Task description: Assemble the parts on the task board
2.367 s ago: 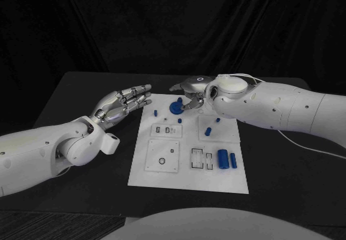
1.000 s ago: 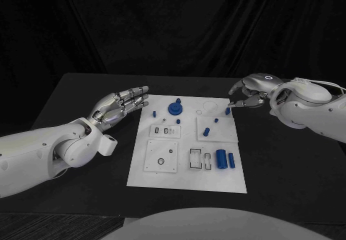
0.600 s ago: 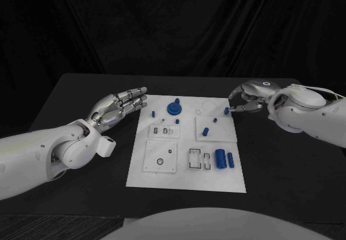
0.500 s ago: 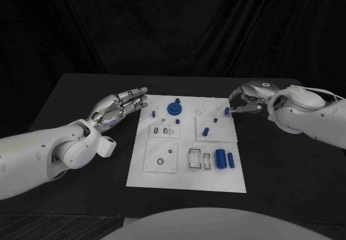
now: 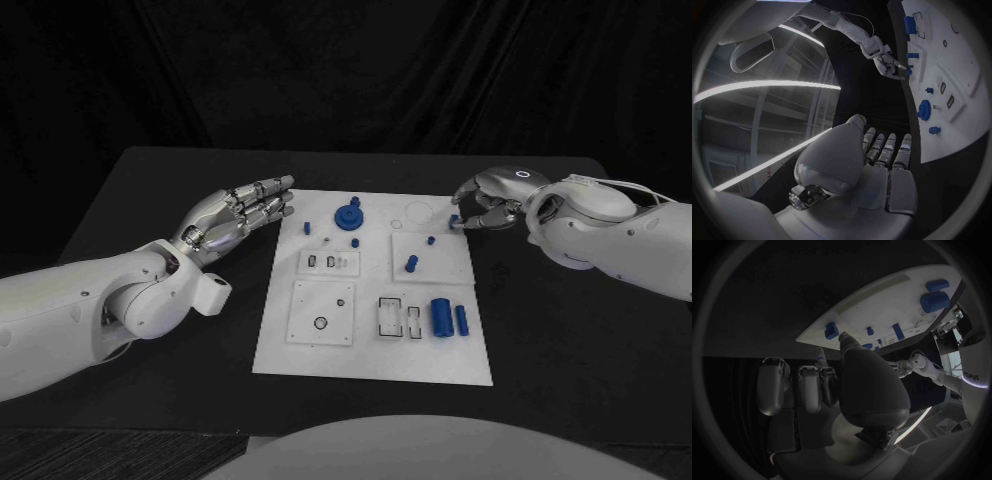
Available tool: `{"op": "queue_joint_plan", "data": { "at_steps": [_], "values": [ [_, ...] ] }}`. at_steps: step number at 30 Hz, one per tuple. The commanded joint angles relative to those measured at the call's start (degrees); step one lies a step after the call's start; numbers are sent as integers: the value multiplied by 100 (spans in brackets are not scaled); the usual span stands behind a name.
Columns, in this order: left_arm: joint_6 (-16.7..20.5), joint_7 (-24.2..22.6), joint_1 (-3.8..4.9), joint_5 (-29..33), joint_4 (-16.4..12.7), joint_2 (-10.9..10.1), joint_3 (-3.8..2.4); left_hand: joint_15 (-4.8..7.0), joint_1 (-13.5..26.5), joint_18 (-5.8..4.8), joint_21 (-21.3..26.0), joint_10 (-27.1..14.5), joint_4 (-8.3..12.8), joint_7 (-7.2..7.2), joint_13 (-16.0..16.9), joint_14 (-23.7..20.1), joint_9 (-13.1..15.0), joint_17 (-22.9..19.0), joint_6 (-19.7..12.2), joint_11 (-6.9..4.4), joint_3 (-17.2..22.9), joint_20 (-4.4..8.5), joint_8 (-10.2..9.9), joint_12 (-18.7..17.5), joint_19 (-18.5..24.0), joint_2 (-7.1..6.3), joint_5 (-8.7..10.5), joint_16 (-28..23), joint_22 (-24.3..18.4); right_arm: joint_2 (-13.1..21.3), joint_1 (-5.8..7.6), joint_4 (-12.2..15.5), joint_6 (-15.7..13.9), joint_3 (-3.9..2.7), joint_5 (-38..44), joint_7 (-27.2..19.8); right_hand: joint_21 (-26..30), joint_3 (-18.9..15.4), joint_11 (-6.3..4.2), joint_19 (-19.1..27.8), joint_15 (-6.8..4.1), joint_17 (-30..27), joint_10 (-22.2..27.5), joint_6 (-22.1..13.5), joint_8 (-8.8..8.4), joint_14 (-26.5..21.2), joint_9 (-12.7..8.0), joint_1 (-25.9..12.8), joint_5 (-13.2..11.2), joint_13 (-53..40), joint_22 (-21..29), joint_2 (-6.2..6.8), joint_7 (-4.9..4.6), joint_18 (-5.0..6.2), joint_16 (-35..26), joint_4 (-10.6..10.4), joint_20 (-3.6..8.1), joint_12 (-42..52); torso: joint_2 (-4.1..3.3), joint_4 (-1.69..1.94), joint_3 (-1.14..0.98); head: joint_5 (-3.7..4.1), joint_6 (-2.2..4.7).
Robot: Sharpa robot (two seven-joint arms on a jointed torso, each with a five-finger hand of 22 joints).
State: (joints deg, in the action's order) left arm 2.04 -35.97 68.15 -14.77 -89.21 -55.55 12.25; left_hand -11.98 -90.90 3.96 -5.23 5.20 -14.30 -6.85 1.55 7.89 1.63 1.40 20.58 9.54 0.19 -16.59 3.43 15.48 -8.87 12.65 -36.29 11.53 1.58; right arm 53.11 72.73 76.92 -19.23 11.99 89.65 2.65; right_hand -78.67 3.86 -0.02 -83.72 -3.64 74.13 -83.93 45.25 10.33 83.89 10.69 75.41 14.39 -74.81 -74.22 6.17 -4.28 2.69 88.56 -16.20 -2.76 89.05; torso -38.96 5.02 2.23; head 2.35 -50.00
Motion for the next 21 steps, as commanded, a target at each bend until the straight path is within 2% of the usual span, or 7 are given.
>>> {"op": "queue_joint_plan", "data": {
  "at_steps": [1, 4, 7, 10, 16, 21],
  "values": [
    [-67, -66, -8, 3, -10, 0, -6, -31, -62, 13, -63, -17, -3, 12, 70, -58, 92, 79, 9, 24, 116, -19, 20, -14, -35, -65, -79, 43, 42, -18, -36, -36, -17, -2, 2, 17, 83, -55, -36, 33, 3, 1424, -607, 109, 119, 536, 110, 146, 173, -1519, -1156, -26, -19, 32, 2, 49, -8, 95, 6, 6, 3, -3, 0],
    [-68, -63, -8, 3, -10, -4, -6, -31, -62, 13, -63, -17, -3, 12, 70, -58, 92, 79, 9, 24, 116, -19, 20, -14, -35, -65, -79, 43, 42, -42, -53, -68, -24, -2, 2, 7, 96, -56, -35, 34, 5, 1423, -607, 172, 190, 536, 152, 202, 330, -1519, -1158, -34, -22, 33, -1, 61, -10, 95, 6, 8, 5, 3, 0],
    [-70, -60, -9, 3, -9, -4, -6, -31, -62, 13, -63, -17, -3, 12, 70, -58, 92, 79, 9, 24, 116, -19, 20, -14, -35, -65, -79, 43, 42, -69, -65, -105, -33, -2, 2, -1, 100, -56, -34, 34, 6, 1419, -607, 188, 214, 534, 166, 222, 382, -1519, -1159, -36, -23, 33, -5, 66, -11, 95, 10, 14, 5, 9, 0],
    [-75, -58, -10, 3, -7, -1, -6, -31, -62, 13, -63, -17, -3, 12, 70, -58, 92, 79, 9, 24, 116, -19, 20, -14, -35, -65, -79, 43, 42, -92, -72, -137, -37, -2, 3, -6, 114, -64, -33, 37, 6, 1410, -607, 258, 287, 530, 210, 235, 424, -1519, -1158, -41, -24, 35, -13, 64, -11, 95, 12, 3, 5, -2, 0],
    [-82, -55, -12, 3, -5, 1, -6, -33, -62, 12, -61, -18, 3, 14, 70, -58, 90, 79, -2, 28, 130, -19, 17, -13, -34, -68, -83, 44, 41, -135, -85, -192, -59, -2, 3, -20, 147, -79, -38, 41, 2, 1381, -607, 415, 578, 517, 410, 313, 665, -1519, -1160, -59, -17, 39, -43, 95, -8, 95, 6, -1, 2, -2, 0],
    [-92, -50, -14, 3, -1, 3, -6, -33, -62, 12, -61, -18, 3, 14, 70, -58, 90, 79, -2, 28, 130, -19, 17, -13, -34, -68, -83, 44, 41, -168, -100, -229, -59, -2, 3, -25, 178, -88, -51, 48, -4, 1364, -607, 449, 791, 509, 575, 353, 758, -1519, -1157, -85, -7, 44, -60, 121, -1, 95, 3, -1, 2, 3, 0]
  ]
}}
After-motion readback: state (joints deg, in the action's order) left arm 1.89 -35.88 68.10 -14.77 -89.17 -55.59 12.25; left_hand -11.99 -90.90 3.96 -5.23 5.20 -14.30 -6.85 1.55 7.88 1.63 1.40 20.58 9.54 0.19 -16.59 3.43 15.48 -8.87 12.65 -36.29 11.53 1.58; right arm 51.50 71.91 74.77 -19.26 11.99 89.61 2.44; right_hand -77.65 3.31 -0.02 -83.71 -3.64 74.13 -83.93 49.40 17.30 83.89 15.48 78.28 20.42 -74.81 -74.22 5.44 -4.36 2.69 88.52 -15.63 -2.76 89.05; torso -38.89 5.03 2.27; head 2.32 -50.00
